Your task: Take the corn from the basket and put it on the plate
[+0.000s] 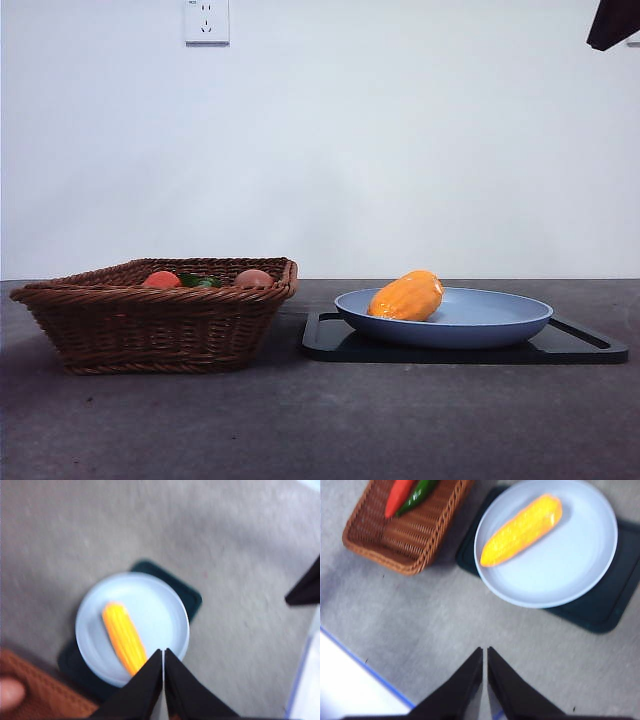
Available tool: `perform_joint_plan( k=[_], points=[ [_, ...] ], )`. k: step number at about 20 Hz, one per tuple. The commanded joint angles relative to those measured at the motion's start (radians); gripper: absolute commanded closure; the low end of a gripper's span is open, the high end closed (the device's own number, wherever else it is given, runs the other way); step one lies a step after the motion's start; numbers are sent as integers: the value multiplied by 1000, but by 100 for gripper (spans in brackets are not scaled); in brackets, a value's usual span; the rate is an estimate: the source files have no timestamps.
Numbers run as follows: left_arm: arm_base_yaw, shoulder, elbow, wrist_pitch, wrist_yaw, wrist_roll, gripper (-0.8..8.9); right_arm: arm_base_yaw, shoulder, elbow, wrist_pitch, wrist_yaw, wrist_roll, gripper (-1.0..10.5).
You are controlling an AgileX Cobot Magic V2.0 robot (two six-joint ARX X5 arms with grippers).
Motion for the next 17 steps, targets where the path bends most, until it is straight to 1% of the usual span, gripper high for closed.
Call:
perform_joint_plan(
  k=[1, 4, 7, 9, 12, 14, 17],
  points=[
    [-4, 3, 31, 68, 2, 4, 806, 2, 9, 19, 24, -3, -9, 945],
    [26, -14, 31, 85, -14, 56, 806, 2, 9, 19, 69, -3, -9, 945],
    [83, -63, 31, 156, -13, 87, 806, 2, 9, 19, 116, -3, -9, 945],
    [152, -114, 30, 177, -13, 91, 806, 2, 9, 19, 139, -3, -9, 945],
    [280, -196, 27, 176, -12, 75, 806, -2, 9, 19, 191, -3, -9, 945],
    [371, -251, 16, 176, 17, 72, 806, -4, 9, 19, 226, -3, -9, 945],
    [504, -353, -75, 187, 51, 64, 806, -4, 9, 19, 274, -3, -9, 945]
  ],
)
